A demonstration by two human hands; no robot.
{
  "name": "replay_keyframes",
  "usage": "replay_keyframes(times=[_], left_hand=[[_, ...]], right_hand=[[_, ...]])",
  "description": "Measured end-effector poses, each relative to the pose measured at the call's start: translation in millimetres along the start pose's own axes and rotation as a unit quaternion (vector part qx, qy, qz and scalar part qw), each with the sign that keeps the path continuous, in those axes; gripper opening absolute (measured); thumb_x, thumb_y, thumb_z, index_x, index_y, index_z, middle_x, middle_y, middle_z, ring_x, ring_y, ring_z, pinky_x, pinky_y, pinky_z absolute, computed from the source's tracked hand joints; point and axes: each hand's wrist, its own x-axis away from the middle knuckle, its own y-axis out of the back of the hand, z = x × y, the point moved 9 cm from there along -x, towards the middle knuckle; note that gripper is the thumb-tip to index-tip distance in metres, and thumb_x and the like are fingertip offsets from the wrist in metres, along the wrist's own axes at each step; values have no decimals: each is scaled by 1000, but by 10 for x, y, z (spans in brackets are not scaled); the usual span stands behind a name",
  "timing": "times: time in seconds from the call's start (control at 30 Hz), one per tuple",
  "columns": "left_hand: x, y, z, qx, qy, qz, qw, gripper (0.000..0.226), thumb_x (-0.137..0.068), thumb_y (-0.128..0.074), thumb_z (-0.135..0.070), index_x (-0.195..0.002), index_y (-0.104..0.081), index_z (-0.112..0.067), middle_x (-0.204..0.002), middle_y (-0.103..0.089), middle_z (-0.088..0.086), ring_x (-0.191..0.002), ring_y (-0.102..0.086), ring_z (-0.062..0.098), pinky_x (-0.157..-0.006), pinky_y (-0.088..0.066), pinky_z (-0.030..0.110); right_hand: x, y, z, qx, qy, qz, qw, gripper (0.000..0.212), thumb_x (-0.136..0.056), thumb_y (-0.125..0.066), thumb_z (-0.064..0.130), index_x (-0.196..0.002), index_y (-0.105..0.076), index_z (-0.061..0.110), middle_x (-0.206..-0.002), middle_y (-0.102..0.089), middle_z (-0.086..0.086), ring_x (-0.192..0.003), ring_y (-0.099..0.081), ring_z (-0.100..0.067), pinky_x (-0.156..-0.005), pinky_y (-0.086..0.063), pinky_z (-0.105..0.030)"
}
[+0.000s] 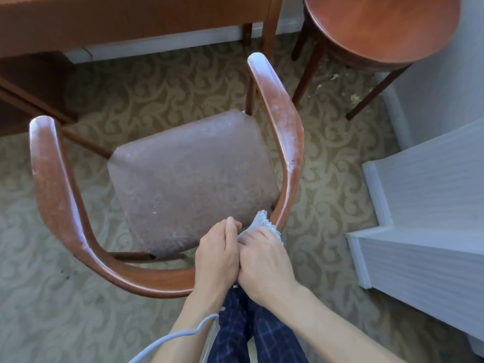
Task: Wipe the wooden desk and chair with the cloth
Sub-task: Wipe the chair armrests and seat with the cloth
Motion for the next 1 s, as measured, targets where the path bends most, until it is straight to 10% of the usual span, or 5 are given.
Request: replay_keyframes(times=[0.1,0.3,0.6,0.77,1.0], left_hand=[[45,-90,-129,-81,-42,36,995,50,-104,-25,-48,-91,-67,-23,-88,-69,-7,-87,-62,14,-82,-49,40],[-35,-181,-111,-113,-32,63,991,46,-108,-30,-47,-94,-68,-25,-90,-69,-8,-83,-61,8,-78,-46,33],[-277,-440,-236,47,21,85,995,46,-107,-40,-39,-62,-44,-25,-62,-57,-14,-62,-49,9,-69,-44,38],[-372,-712,-617,76,0,108,991,36,-107,-34,-44,-87,-61,-30,-92,-70,-9,-93,-63,12,-88,-51,39],[-873,-968,-951,141,17,123,982,56,-98,-29,-66,-120,-66,-29,-117,-70,-15,-116,-64,9,-105,-48,41]], right_hand=[[-205,150,-452,105,-21,-12,994,38,-94,-42,24,-73,-73,21,-79,-68,2,-97,-61,-24,-117,-27,-42],[-694,244,-1075,141,-75,25,987,44,-94,-44,26,-124,-71,9,-161,-42,-8,-156,-22,-23,-128,-5,-46],[103,168,-558,-34,-119,-73,990,50,-99,-33,24,-140,-61,16,-162,-40,-7,-156,-21,-28,-111,-48,-42],[-350,294,-1029,-161,-204,-116,959,66,-105,-51,16,-160,-22,36,-165,21,20,-153,23,-2,-99,-27,-12],[-894,90,-1388,86,-166,-37,982,58,-104,-21,21,-161,-18,9,-170,-3,-20,-156,17,-39,-127,-4,-51]])
